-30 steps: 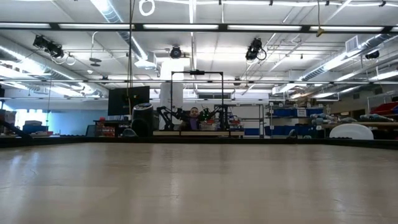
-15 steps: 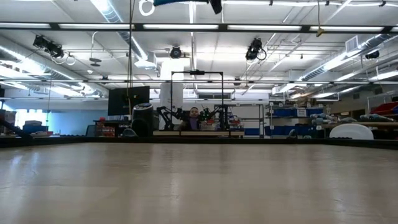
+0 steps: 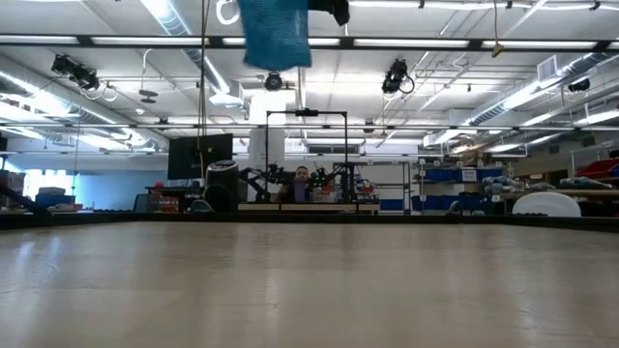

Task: Roll bandage
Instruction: Roll the blue bandage

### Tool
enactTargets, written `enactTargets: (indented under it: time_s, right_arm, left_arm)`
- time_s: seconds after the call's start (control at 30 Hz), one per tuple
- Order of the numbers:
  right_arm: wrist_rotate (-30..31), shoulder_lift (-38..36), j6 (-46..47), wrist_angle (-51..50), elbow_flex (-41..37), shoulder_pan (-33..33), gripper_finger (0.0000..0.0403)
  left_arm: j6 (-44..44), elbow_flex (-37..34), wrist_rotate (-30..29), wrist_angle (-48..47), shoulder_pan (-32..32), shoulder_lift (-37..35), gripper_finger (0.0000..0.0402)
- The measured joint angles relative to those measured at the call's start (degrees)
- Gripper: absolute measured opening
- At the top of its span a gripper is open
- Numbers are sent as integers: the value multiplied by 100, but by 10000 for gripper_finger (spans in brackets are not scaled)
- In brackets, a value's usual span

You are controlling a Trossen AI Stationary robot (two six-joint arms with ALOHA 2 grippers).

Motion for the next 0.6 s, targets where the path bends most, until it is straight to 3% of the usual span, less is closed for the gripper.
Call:
enactTargets:
  time_s: [0.27, 0.43, 0.5, 0.6]
  right_arm:
    - [-14, -349, -201, -266, 0, 145, 242]
    - [1153, -847, -549, -1508, 0, 258, 248]
    - [1153, -988, -450, -1721, -98, 247, 249]
    - [744, -1213, -466, -1260, -754, 360, 249]
  left_arm:
    - [-31, 0, -48, 3, 0, -2, 14]
    - [-33, 0, -262, 192, 0, -2, 14]
    - [-33, 0, -264, 261, 0, -4, 14]
    - [-26, 0, -324, 396, 0, -4, 14]
